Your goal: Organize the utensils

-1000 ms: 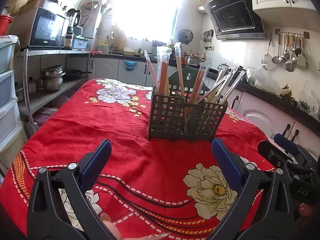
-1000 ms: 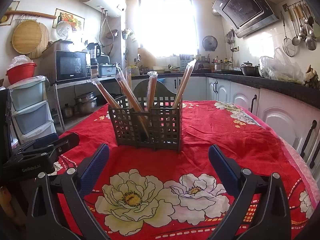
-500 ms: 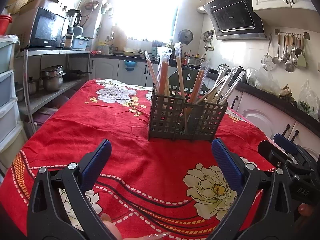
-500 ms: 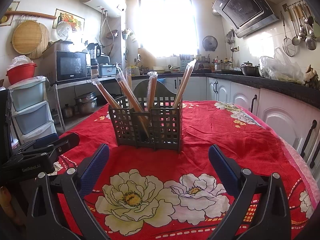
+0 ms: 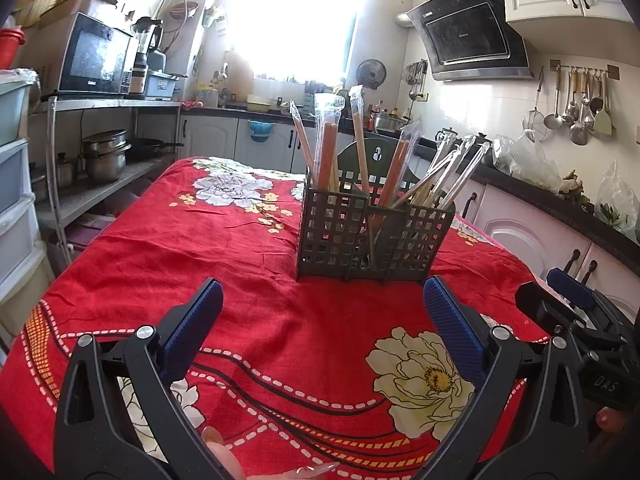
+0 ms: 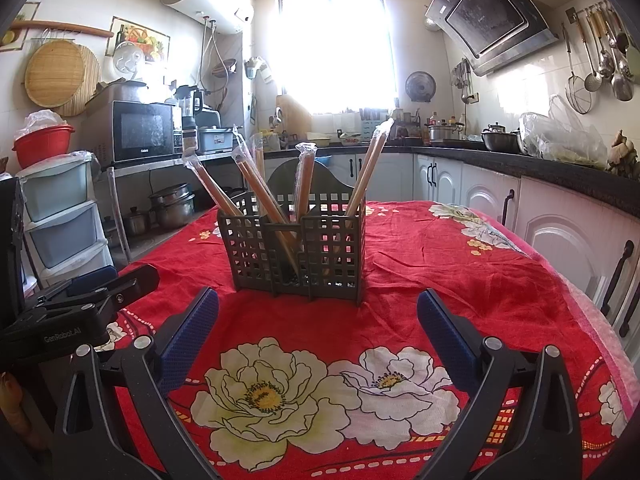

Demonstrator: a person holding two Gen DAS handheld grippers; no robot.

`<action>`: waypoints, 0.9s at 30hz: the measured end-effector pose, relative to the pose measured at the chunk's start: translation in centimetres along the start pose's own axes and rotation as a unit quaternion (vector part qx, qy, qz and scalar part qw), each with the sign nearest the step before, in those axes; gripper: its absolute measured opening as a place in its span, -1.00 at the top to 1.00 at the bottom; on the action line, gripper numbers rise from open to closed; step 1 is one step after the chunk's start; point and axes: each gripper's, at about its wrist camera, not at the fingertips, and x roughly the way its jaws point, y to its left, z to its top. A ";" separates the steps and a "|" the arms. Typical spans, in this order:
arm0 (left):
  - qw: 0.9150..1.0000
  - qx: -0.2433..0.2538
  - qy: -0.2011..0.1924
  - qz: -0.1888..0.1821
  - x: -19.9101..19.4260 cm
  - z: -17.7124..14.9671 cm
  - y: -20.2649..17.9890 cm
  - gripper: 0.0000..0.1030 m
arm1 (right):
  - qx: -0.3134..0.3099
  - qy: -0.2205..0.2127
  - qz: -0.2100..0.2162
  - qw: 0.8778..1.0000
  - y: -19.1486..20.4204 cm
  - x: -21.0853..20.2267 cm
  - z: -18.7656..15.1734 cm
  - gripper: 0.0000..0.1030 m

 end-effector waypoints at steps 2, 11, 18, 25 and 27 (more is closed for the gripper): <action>1.000 -0.001 -0.001 0.001 -0.1 0.0 0.0 -0.80 | 0.000 -0.001 0.000 1.000 0.0 0.0 0.0 -0.88; 1.000 -0.001 -0.003 -0.001 -0.1 0.0 0.0 -0.80 | -0.001 -0.001 0.001 1.000 0.0 -0.1 -0.1 -0.88; 1.000 0.000 -0.003 -0.001 -0.1 0.0 0.0 -0.80 | 0.002 -0.001 0.001 1.000 -0.1 -0.1 -0.1 -0.88; 1.000 0.000 -0.002 0.002 -0.1 0.0 0.0 -0.80 | 0.001 0.002 0.002 1.000 -0.1 -0.1 -0.1 -0.88; 1.000 0.000 -0.001 0.002 -0.1 0.0 0.0 -0.80 | 0.002 0.003 0.002 1.000 -0.2 0.0 -0.1 -0.88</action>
